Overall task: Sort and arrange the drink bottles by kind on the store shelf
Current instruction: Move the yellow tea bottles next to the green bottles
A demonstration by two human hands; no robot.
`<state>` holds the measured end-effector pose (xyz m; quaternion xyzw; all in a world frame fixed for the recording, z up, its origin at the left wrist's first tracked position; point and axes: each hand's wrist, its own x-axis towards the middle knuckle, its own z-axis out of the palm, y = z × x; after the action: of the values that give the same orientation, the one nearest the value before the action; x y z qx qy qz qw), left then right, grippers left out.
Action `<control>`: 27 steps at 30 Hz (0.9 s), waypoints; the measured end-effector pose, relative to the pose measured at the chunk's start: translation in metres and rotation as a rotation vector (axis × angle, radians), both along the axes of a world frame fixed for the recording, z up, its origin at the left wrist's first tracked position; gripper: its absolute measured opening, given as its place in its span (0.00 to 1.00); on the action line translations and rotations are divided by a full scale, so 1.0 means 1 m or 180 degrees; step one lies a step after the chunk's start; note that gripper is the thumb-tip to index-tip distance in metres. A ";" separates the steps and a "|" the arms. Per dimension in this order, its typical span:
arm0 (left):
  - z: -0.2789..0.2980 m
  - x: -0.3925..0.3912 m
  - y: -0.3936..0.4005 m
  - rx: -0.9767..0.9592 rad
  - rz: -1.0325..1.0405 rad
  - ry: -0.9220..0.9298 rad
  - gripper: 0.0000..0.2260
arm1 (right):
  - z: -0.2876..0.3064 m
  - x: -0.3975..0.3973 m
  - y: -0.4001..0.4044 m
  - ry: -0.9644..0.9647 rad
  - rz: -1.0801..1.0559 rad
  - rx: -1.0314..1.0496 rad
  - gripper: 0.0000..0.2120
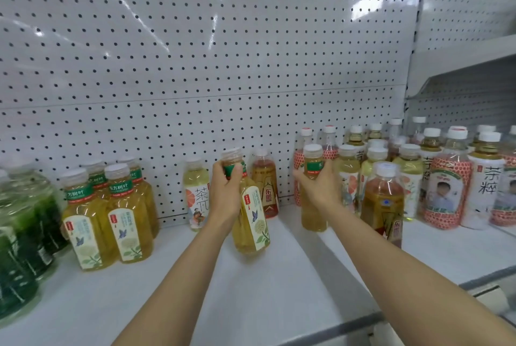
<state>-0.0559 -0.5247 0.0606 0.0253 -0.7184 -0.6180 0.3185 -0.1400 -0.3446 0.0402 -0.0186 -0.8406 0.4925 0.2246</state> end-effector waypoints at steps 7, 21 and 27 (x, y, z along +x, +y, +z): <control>-0.003 0.024 -0.002 -0.0006 0.0075 -0.0039 0.09 | -0.023 0.021 0.020 -0.0389 0.0696 -0.0402 0.47; -0.002 0.098 -0.026 0.0196 0.0668 0.0186 0.12 | -0.047 0.079 -0.015 0.0209 0.1295 -0.1157 0.27; -0.003 0.150 -0.045 -0.0031 0.0793 0.0071 0.16 | -0.050 0.132 -0.054 0.0382 0.1674 -0.1203 0.27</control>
<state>0.0941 -0.5700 0.0572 0.1059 -0.7090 -0.5704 0.4009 -0.0082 -0.3985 -0.0095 0.1868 -0.6956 0.6812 0.1315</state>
